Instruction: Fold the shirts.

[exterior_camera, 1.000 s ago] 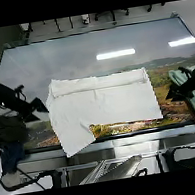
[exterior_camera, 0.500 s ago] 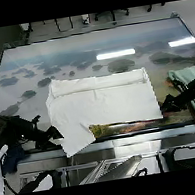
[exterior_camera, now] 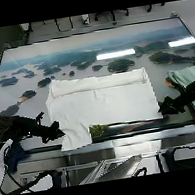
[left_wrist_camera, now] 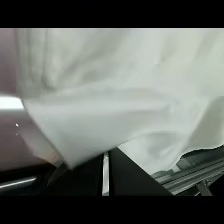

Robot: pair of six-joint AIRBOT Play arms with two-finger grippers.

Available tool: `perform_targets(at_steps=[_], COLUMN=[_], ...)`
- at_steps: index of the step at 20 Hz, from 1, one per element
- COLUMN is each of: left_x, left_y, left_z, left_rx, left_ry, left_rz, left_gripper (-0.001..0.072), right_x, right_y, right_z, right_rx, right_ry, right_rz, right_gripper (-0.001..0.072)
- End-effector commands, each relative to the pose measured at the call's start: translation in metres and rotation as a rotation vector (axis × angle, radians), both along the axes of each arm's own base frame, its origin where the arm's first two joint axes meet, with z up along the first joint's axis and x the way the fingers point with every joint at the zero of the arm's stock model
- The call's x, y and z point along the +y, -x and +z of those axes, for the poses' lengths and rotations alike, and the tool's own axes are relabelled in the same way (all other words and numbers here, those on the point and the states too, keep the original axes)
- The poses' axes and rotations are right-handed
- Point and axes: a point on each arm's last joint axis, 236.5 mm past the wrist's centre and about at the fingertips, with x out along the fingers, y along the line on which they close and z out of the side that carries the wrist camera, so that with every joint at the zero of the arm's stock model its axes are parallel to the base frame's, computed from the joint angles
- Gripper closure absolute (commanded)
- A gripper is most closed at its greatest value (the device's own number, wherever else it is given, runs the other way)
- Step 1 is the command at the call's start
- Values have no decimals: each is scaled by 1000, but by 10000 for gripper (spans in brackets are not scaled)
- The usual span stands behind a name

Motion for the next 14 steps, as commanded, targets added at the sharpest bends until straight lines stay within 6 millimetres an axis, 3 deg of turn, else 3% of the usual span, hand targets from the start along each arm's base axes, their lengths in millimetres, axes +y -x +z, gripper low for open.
perform_targets(at_steps=[1, 4, 5, 6, 8, 11, 14], left_x=[-3, -5, -7, -9, -15, -11, 10], left_y=[-9, -8, -5, -3, 5, 16, 25], left_z=[14, 15, 16, 18, 23, 41, 65], left_rx=[-16, -10, -2, 5, 17, -26, -78], left_ry=[38, 44, 49, 55, 63, -1, -112], left_rz=[-35, -39, -50, -60, -101, -185, -191], left_gripper=[692, 692, 693, 693, 693, 693, 693], right_x=[-1, 13, 20, 29, 47, 46, 16], right_y=[3, 0, -4, -11, -26, -29, -14], right_z=[-13, -11, -8, -4, 6, 14, 13], right_rx=[2, -4, -18, -46, -95, -123, -64], right_ry=[26, -17, -37, -70, -125, -104, 61], right_rz=[-15, -37, -36, -32, -44, -40, -66], right_gripper=[317, 355, 428, 561, 694, 692, 693])
